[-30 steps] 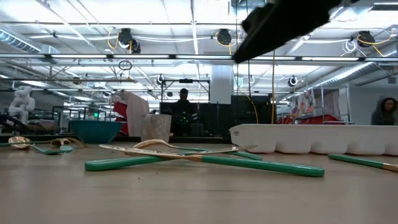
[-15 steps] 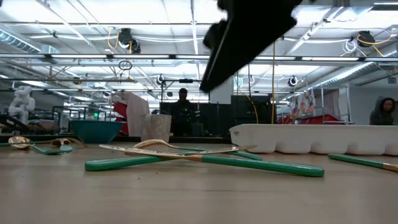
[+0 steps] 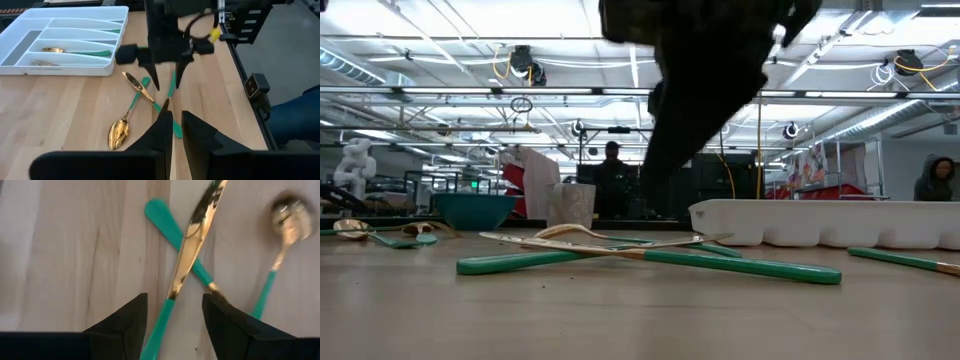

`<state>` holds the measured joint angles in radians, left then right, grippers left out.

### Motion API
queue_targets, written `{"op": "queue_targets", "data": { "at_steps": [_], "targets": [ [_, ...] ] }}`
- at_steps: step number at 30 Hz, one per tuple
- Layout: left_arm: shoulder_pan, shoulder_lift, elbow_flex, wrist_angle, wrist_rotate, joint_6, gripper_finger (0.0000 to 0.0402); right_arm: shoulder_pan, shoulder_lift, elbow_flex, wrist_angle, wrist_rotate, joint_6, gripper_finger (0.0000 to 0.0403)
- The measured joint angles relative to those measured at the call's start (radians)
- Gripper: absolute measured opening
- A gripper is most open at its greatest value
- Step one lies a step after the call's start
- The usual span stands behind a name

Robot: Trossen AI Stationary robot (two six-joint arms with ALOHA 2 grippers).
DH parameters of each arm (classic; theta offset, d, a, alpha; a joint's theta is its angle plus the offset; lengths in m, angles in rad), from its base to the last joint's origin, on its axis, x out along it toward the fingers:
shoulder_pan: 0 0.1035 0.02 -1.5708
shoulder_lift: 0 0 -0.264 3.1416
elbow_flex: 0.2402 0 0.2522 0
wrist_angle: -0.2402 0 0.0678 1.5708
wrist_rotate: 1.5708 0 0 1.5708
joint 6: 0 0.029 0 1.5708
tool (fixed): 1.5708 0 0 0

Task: Sort silverware
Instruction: Put the green knife into the white silverware organizer

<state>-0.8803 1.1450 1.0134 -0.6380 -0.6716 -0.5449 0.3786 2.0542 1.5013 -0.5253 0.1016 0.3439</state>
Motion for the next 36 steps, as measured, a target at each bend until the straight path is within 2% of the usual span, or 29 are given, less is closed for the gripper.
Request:
{"op": "queue_targets", "data": {
  "at_steps": [13, 18, 24, 36],
  "targets": [
    [0.0, 0.0, 0.0, -0.01, 0.0, 0.0, 0.0049, -0.007, 0.092, -0.002, 0.04, -0.02, 0.027, 0.0176],
    [0.0, 0.0, 0.0, -0.053, 0.0, 0.0, 0.0049, -0.017, 0.115, 0.003, 0.034, -0.015, 0.033, 0.0128],
    [0.0, 0.0, 0.0, -0.068, 0.0, 0.0, 0.0049, -0.016, 0.124, 0.003, 0.026, -0.019, -0.006, 0.0019],
    [0.001, 0.0, 0.0, -0.082, -0.011, 0.0, 0.0049, 0.008, 0.039, -0.006, -0.007, -0.032, -0.027, 0.0002]
  ]
}}
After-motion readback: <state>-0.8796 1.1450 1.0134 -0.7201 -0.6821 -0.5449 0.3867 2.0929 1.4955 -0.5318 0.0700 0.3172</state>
